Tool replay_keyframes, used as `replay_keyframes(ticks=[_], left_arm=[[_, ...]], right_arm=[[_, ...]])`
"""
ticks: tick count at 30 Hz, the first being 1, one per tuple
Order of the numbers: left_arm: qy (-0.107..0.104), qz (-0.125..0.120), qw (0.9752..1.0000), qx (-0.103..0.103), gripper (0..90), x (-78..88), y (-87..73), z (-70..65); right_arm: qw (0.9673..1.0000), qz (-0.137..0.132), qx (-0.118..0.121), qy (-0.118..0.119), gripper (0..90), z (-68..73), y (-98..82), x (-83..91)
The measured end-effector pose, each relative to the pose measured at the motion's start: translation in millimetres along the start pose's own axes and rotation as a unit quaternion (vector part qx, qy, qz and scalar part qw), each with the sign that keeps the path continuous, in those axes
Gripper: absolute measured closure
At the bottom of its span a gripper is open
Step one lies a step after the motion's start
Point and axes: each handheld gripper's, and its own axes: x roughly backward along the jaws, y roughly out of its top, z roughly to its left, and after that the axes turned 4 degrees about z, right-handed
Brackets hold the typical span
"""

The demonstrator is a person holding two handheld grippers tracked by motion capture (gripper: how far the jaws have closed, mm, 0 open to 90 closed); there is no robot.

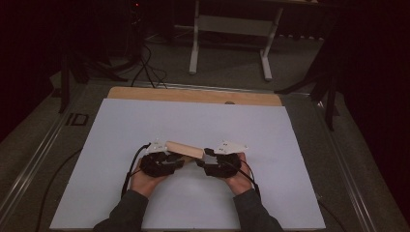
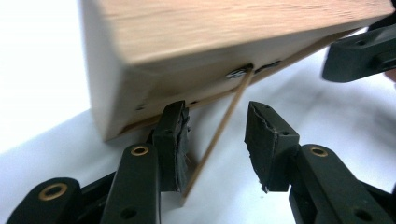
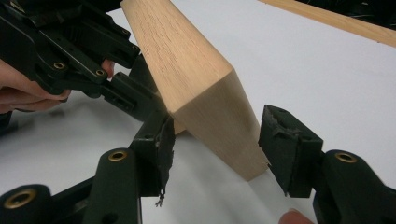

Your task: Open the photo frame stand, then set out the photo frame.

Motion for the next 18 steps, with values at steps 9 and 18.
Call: replay_keyframes(ticks=[9, 18], left_arm=[[0.014, 0.0, 0.9999, -0.009, 58.1, 7.2, -1.0, 2.6], [0.026, -0.003, 0.9995, -0.016, 57.0, 21.7, -3.3, -0.8]], right_arm=[[1.0, 0.0, 0.004, -0.006, 42.0, 2.7, -1.8, 2.3], [0.9999, -0.007, 0.013, 0.0, 38.8, 4.4, -0.5, 7.6]])
